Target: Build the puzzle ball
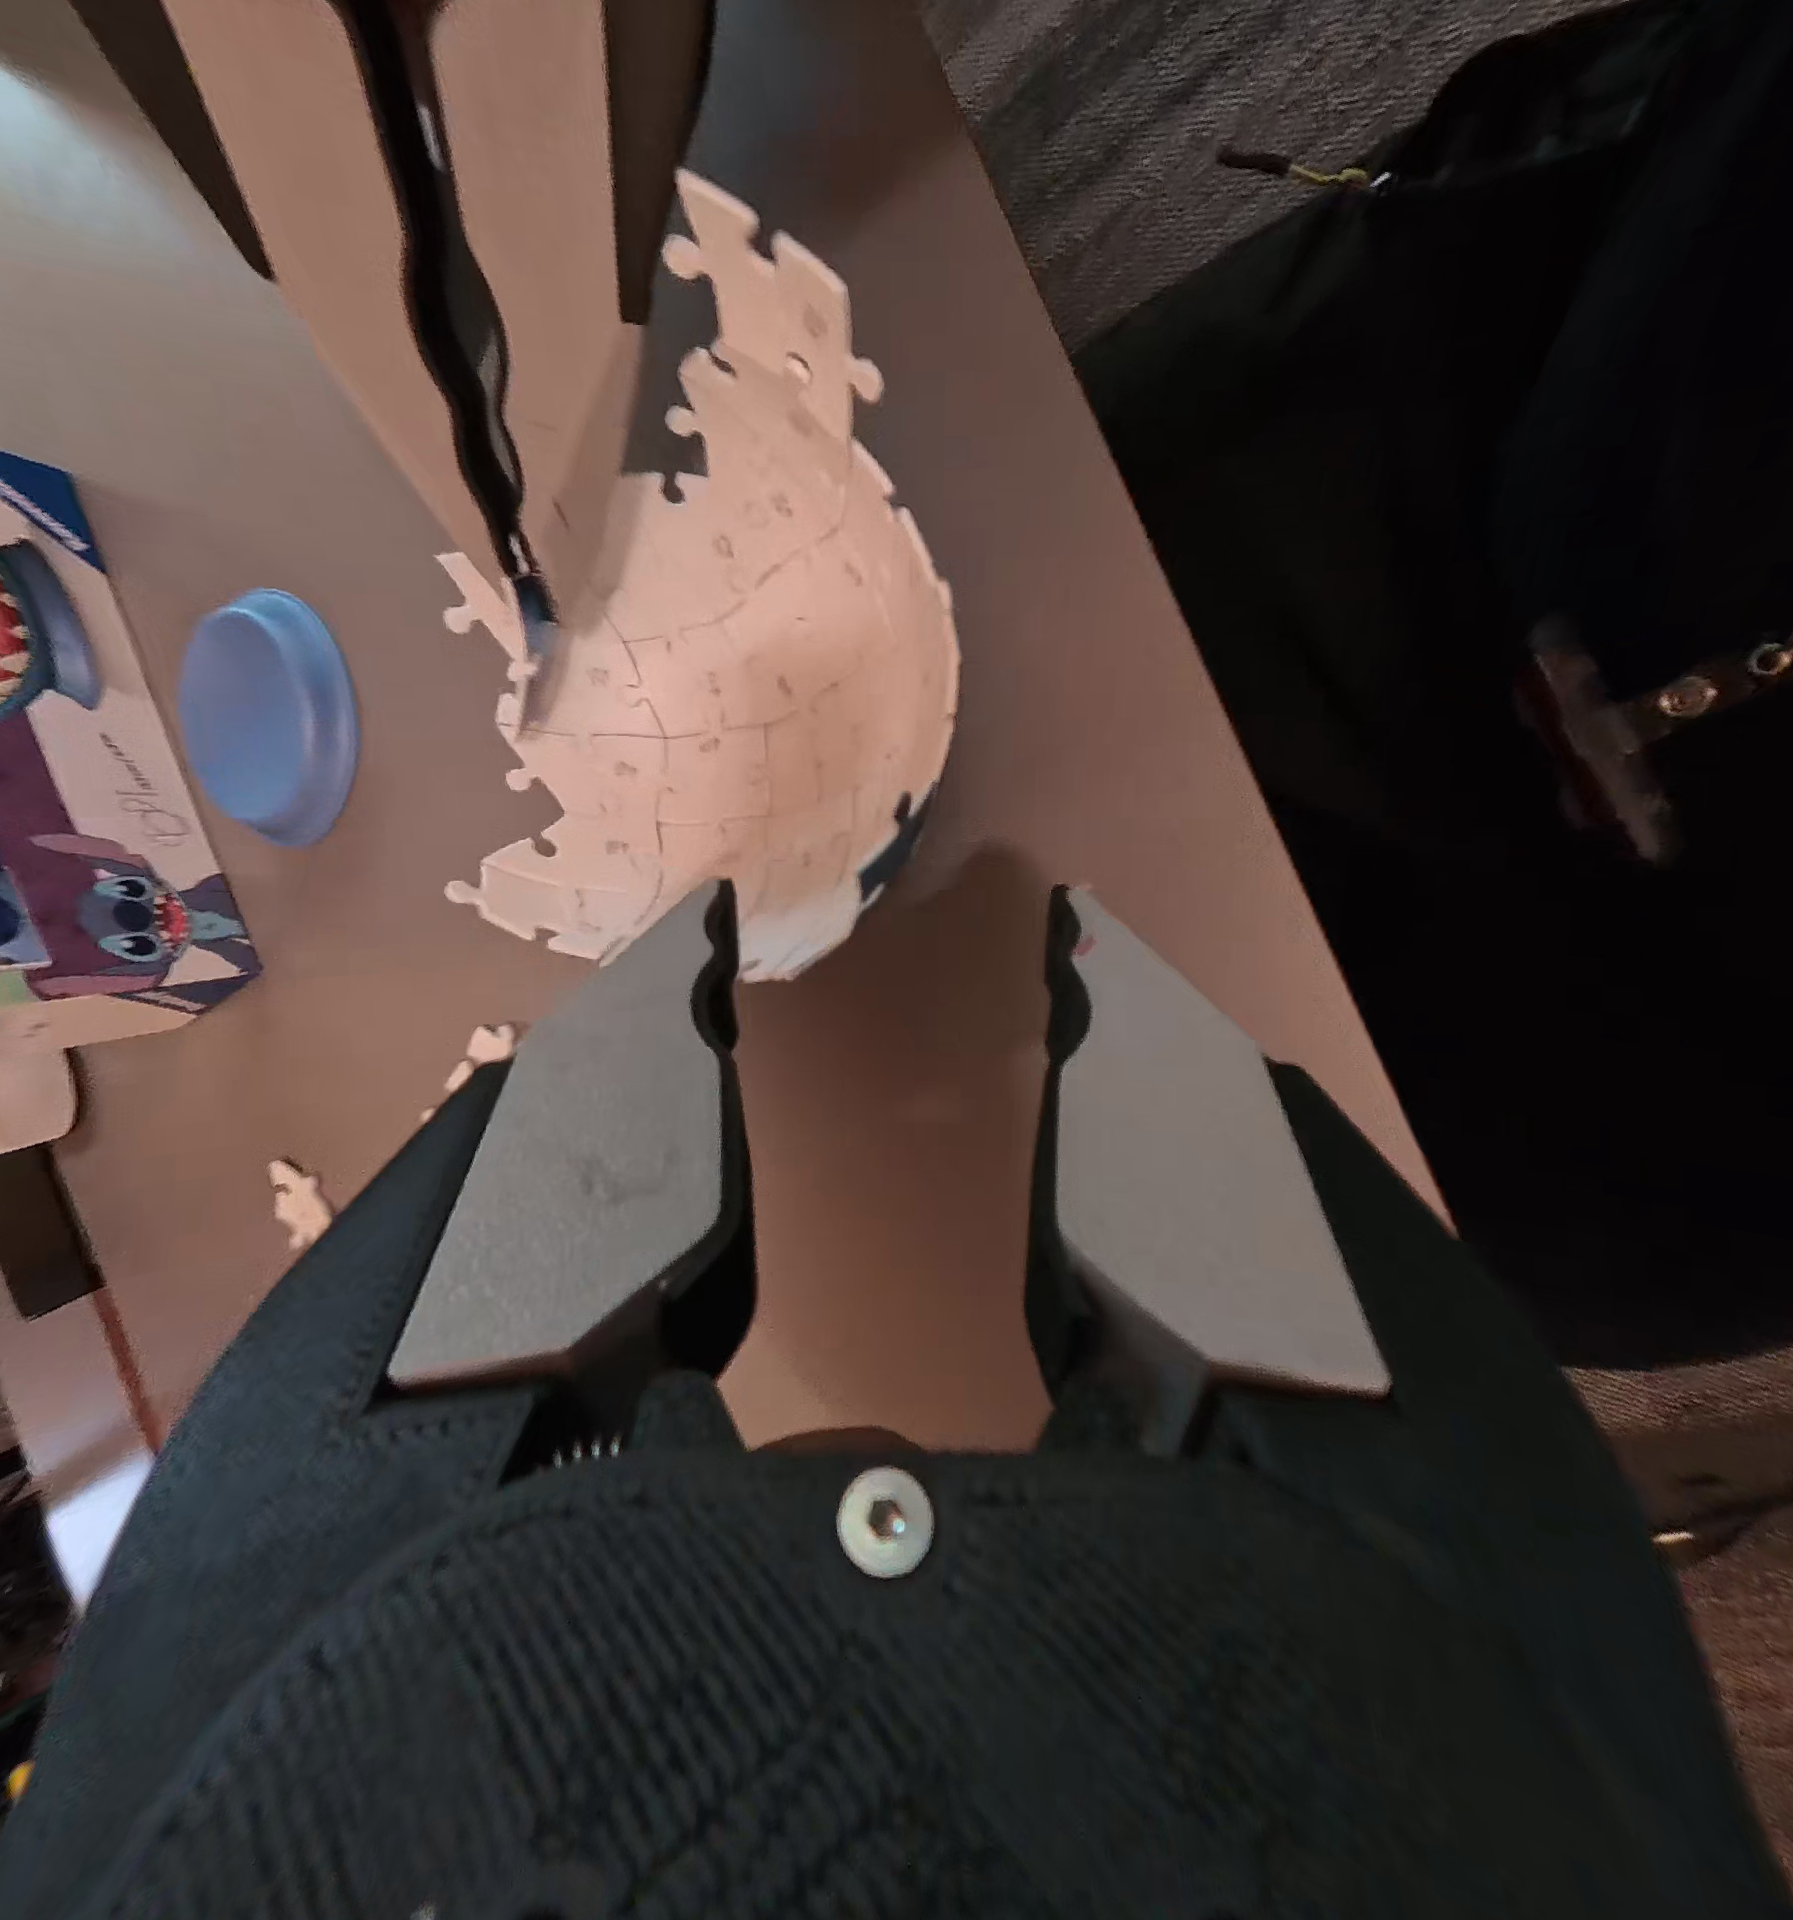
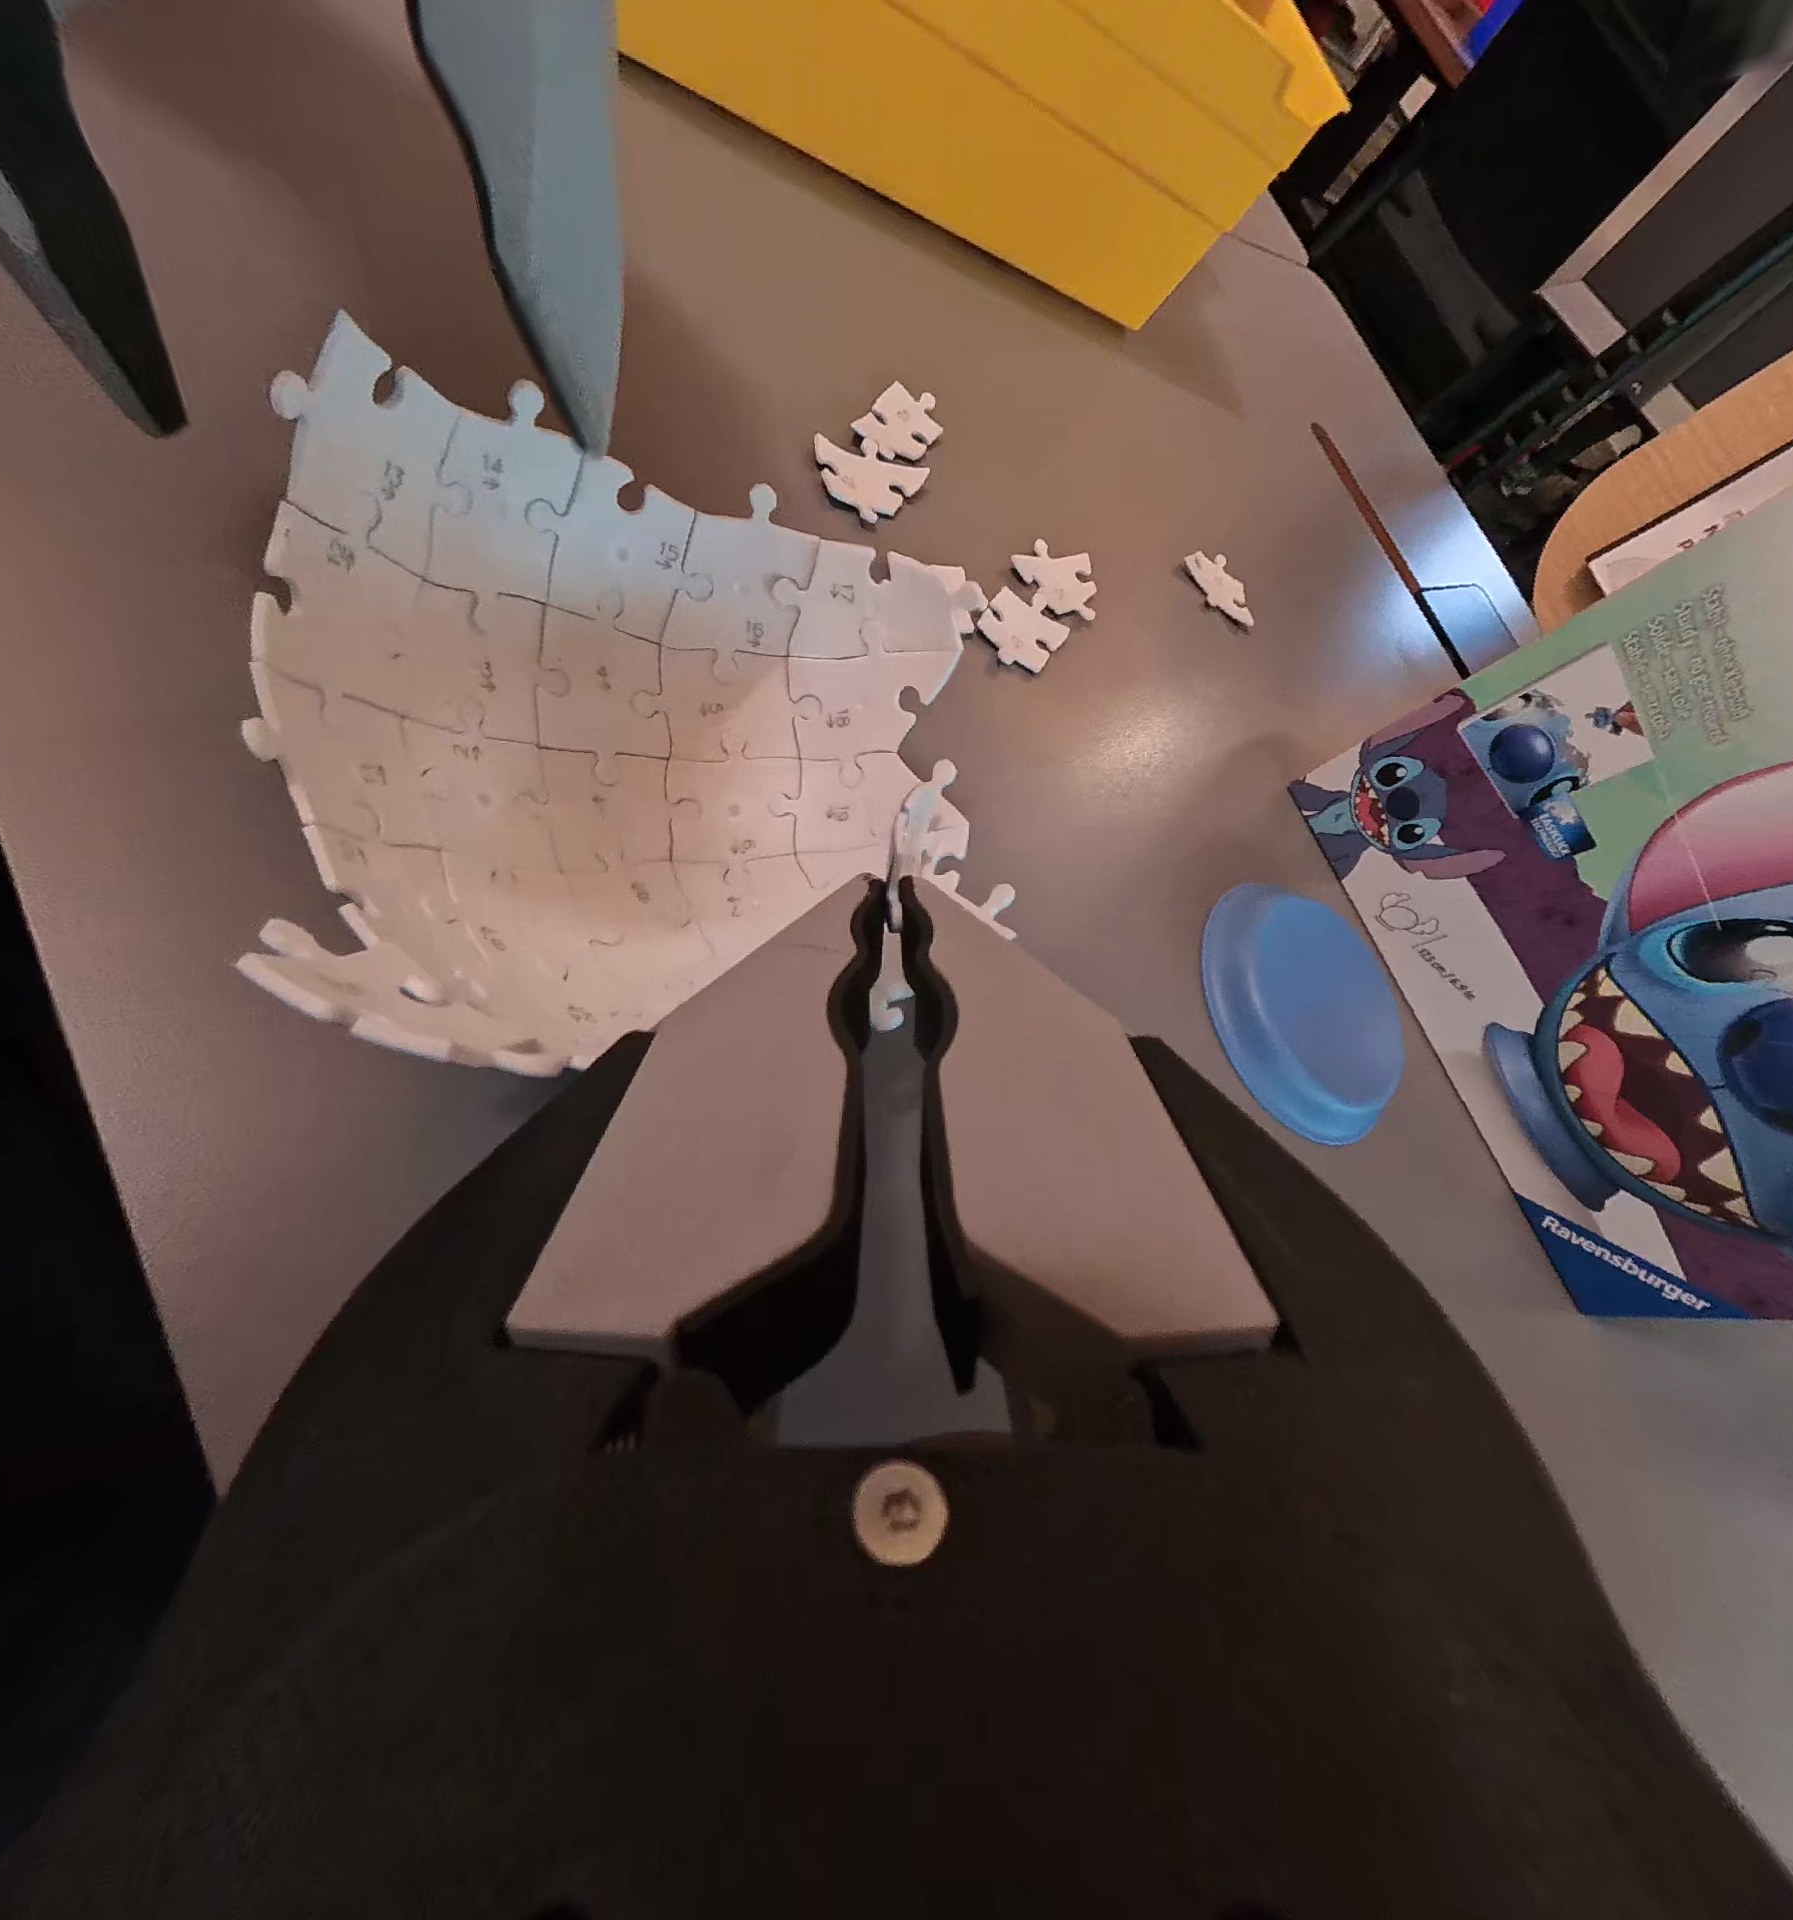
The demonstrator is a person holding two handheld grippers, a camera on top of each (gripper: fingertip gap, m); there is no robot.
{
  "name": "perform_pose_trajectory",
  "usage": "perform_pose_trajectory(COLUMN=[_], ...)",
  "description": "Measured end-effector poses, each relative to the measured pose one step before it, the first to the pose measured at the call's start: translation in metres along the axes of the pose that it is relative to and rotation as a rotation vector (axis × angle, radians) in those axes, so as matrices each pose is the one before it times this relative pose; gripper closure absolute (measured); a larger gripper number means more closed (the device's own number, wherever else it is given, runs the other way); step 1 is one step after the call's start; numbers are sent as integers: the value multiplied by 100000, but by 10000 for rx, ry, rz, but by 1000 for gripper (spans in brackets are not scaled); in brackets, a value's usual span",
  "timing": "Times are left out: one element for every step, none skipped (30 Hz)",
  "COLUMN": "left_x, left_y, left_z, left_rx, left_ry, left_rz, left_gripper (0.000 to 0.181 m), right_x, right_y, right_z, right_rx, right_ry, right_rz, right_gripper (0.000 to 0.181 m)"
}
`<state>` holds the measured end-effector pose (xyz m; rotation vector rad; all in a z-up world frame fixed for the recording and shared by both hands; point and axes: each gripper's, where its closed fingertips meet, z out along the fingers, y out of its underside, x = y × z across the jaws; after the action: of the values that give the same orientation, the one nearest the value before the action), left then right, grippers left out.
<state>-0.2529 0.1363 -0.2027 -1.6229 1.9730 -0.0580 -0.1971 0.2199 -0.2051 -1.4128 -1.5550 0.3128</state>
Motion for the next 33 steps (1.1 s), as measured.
perform_pose_trajectory(left_x=[238,19,-10,2,1,51,-63,-112,-70,-131,-140,-196,-354,-378,-255,-121,21,145,208,260,176,68,-56,-155,-231,-267,-245,-222,-159,-44,38,22,42], left_y=[127,95,111,77,18,-33,-35,-6,-11,87,164,268,446,585,541,445,235,107,35,20,40,23,-39,-56,-50,33,104,165,116,94,97,6,-35], left_z=[403,413,399,364,332,310,267,215,179,144,106,99,127,164,193,217,226,230,183,174,137,85,12,-53,-97,-91,-59,-39,-42,-33,-17,-13,-6], left_rx=[43,-17,-97,-131,-126,-107,-127,-142,-148,-226,-275,-367,-515,-654,-645,-616,-511,-420,-369,-340,-312,-250,-153,-90,-46,-85,-132,-163,-147,-145,-179,-126,-105], left_ry=[154,-52,-140,-144,-139,-91,-147,-152,-113,-144,-159,-214,-316,-342,-314,-258,-190,-132,-93,-43,-53,-60,-75,-69,-84,-81,-68,-63,-64,-13,28,1,9], left_rz=[28,146,251,293,294,282,276,309,271,279,356,440,471,504,542,494,415,336,317,260,174,114,78,69,92,139,189,243,295,312,284,245,198], left_gripper=[128,133,137,144,152,159,166,175,176,176,177,177,177,177,177,178,179,179,180,180,180,180,180,181,181,181,181,181,181,181,181,180,180], right_x=[88,38,8,30,-4,-30,-54,-55,-2,60,129,90,65,116,14,-168,-292,-285,-336,-563,-774,-763,-686,-629,-659,-612,-397,-91,179,125,-74,-240,-255], right_y=[-8,2,20,25,37,47,-12,-73,-42,-10,-64,-125,-117,-104,-93,-60,-1,70,53,-24,-37,20,82,117,111,94,179,336,409,267,51,-120,-161], right_z=[19,10,-4,3,-3,-21,-47,-90,-121,-166,-241,-314,-403,-459,-516,-542,-545,-535,-527,-494,-406,-263,-126,-9,81,180,236,256,241,157,91,39,20], right_rx=[58,48,36,26,17,1,33,54,12,-7,21,47,7,-51,-94,-160,-259,-343,-334,-267,-236,-237,-238,-204,-162,-101,-73,-118,-159,-102,-10,24,2], right_ry=[46,11,-17,-22,-46,-74,-99,-111,-104,-78,-47,-86,-94,-43,-55,-95,-81,27,120,79,35,106,208,253,209,168,222,340,452,391,266,180,199], right_rz=[-55,-33,4,25,26,32,37,47,46,37,41,44,49,45,24,39,78,97,115,137,112,26,-108,-227,-209,-119,-92,-130,-136,-140,-108,-96,-130], right_gripper=[181,181,181,181,181,181,181,181,181,181,181,181,181,181,181,181,181,181,181,181,181,181,181,181,181,181,181,181,181,181,181,181,181])
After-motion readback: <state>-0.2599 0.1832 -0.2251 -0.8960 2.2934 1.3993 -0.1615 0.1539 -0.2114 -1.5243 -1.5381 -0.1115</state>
